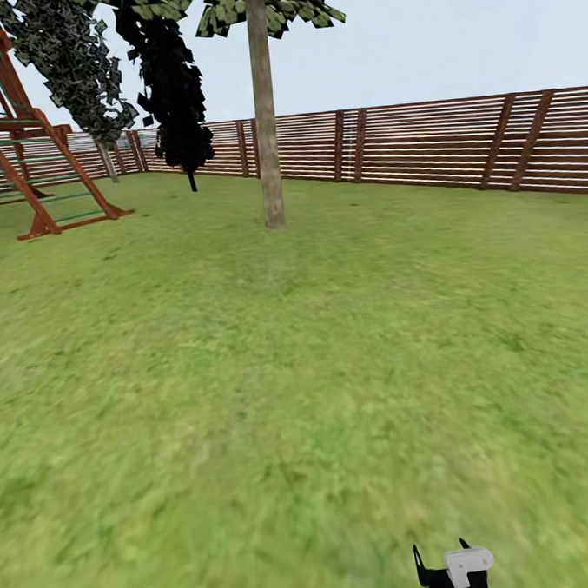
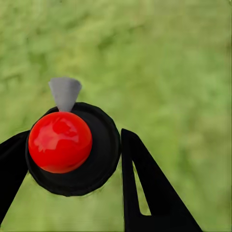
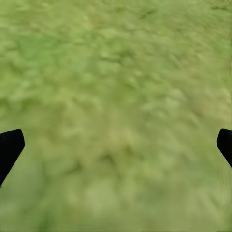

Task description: In the garden, pick up the pesticide atomizer on the floor and spray pesticide onto both trees until each tree trunk is fully covered.

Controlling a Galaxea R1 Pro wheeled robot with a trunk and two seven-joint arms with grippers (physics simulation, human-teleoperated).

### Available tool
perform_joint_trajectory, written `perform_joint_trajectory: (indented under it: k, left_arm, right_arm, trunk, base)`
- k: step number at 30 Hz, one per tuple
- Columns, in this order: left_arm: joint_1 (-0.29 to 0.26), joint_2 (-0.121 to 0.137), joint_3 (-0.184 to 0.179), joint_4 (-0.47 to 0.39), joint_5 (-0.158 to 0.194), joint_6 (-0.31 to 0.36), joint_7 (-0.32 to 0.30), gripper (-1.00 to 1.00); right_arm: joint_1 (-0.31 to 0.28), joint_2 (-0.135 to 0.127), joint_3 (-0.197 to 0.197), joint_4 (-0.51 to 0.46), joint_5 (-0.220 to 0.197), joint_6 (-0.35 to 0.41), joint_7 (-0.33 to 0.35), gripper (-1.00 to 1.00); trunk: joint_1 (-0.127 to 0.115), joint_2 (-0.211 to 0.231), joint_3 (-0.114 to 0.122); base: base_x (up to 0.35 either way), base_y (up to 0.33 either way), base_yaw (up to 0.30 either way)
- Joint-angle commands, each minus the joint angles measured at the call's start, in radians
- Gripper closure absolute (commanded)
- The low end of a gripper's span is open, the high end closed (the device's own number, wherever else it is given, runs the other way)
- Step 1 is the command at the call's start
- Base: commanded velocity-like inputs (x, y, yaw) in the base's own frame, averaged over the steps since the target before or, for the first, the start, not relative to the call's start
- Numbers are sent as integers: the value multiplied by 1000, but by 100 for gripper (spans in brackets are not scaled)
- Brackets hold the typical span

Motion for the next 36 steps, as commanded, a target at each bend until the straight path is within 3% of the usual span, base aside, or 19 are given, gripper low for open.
perform_joint_trajectory:
  k: [1, 36]
  left_arm:
    - [0, 0, -8, -1, 10, -2, -1, 100]
    - [0, 0, -8, -1, 10, -1, -1, 100]
  right_arm:
    - [-1, 0, -6, 1, 11, -3, -5, -100]
    - [-1, 0, -6, 1, 11, -3, -5, -100]
  trunk:
    - [0, 0, -1]
    - [0, 0, -1]
  base:
    - [338, 0, 0]
    - [338, 0, 0]
